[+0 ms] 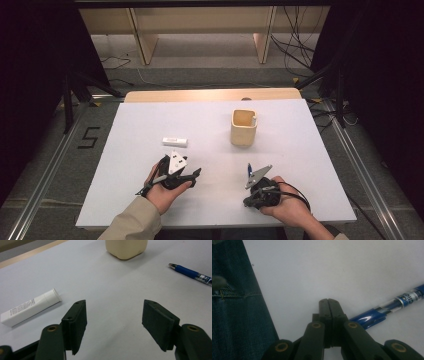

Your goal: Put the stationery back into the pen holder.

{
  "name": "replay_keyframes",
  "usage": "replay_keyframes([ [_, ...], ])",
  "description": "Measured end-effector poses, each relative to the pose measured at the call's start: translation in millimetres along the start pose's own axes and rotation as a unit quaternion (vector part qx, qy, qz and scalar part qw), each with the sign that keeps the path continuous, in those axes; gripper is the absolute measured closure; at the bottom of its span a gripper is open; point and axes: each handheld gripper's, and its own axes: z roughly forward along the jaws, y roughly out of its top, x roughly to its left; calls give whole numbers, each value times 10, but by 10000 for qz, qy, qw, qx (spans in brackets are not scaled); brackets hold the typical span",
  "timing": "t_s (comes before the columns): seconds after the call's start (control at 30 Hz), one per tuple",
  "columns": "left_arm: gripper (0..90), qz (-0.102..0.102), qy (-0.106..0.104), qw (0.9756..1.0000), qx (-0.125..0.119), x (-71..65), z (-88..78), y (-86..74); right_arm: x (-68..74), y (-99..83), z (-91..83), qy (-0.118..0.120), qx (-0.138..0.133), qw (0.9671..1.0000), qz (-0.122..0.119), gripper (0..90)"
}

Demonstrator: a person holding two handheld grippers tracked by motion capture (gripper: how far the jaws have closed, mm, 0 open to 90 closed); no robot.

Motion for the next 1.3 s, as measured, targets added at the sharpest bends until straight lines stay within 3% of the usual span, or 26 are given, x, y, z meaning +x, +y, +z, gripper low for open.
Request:
replay_keyframes([
  [0.43,363,-5,1,10000,3,0,2,-1,-109,-165,-110,-152,41,9997,172,900],
  [1.3,362,14,7,10000,-3,2,-2,3,-238,-273,-205,-399,129,9973,602,900],
])
